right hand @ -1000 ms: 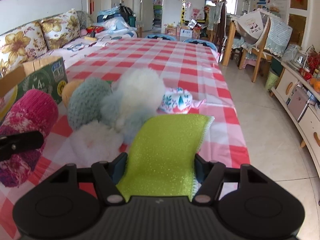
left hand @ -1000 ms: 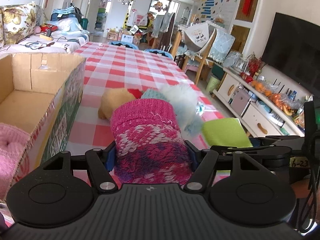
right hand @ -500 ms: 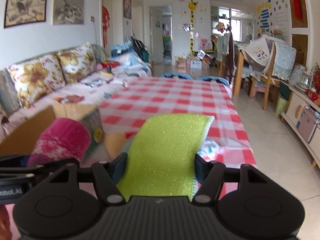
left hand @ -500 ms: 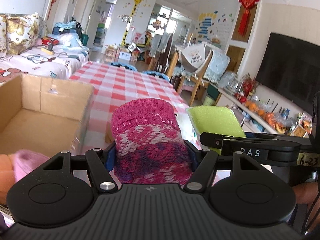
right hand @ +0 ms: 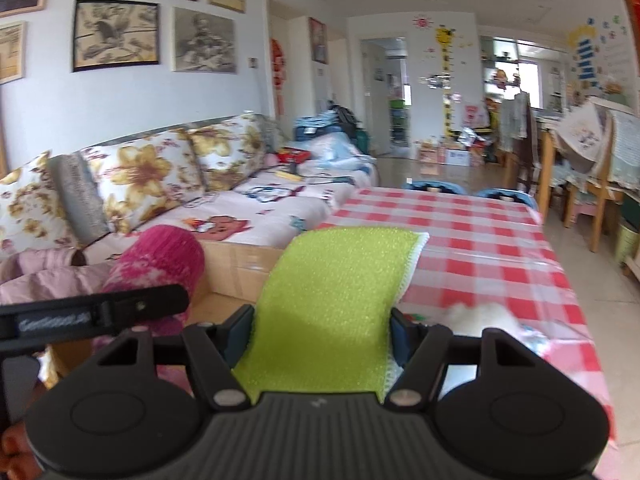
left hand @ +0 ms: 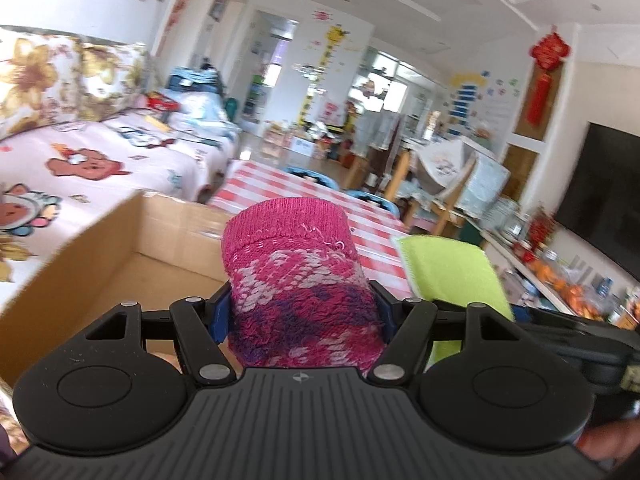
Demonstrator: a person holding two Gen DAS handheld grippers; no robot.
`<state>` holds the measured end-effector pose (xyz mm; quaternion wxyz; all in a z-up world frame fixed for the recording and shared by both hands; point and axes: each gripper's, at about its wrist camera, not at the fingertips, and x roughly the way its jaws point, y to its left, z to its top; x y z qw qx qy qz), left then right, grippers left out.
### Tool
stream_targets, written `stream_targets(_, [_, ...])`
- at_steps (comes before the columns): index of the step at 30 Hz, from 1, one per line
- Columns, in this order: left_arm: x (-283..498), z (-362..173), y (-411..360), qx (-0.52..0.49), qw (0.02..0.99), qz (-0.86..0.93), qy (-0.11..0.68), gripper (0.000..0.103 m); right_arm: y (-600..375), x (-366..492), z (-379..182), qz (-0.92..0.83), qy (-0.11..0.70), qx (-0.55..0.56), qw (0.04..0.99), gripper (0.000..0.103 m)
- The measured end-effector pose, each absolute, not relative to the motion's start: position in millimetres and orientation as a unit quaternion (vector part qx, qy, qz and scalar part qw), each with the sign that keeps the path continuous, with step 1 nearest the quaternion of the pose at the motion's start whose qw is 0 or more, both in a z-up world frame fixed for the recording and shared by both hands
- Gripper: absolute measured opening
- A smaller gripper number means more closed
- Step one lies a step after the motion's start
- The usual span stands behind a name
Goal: Organize soft objects
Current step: 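Carry the sock roll and green sponge into the box and release both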
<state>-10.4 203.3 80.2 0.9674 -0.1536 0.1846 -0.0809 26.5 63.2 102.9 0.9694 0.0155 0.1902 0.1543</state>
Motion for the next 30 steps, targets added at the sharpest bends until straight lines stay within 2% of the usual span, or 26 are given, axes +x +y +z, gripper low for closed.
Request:
stream_targets(18, [0,75,243,-0.157,0.962,0.028,0.223,0.082,144,49,89,0.238,0.203,-0.040,0.949,0.071])
stream_targets(20, [-5,75,237,-0.156,0.960,0.030,0.229,0.083,150,49,87,0.242,0.207,-0.051,0.947,0.075])
stream_targets(23, [-4,73,237,-0.149,0.959,0.034,0.239,0.084,161,50,79,0.246,0.219,-0.078,0.941,0.086])
stream_targets(25, [-3,71,239,-0.152,0.957,0.037,0.244,0.083,166,48,75,0.248,0.228,-0.100,0.936,0.098])
stream_targets(26, [-5,72,239,-0.153,0.957,0.040,0.241,0.086,168,46,74,0.245,0.225,-0.111,0.936,0.100])
stream_targets(27, [-7,74,240,-0.152,0.959,0.041,0.237,0.097,169,43,74,0.243,0.218,-0.121,0.938,0.102])
stream_targets(30, [-11,77,239,-0.144,0.963,0.043,0.225,0.100,166,35,79,0.245,0.208,-0.119,0.939,0.102])
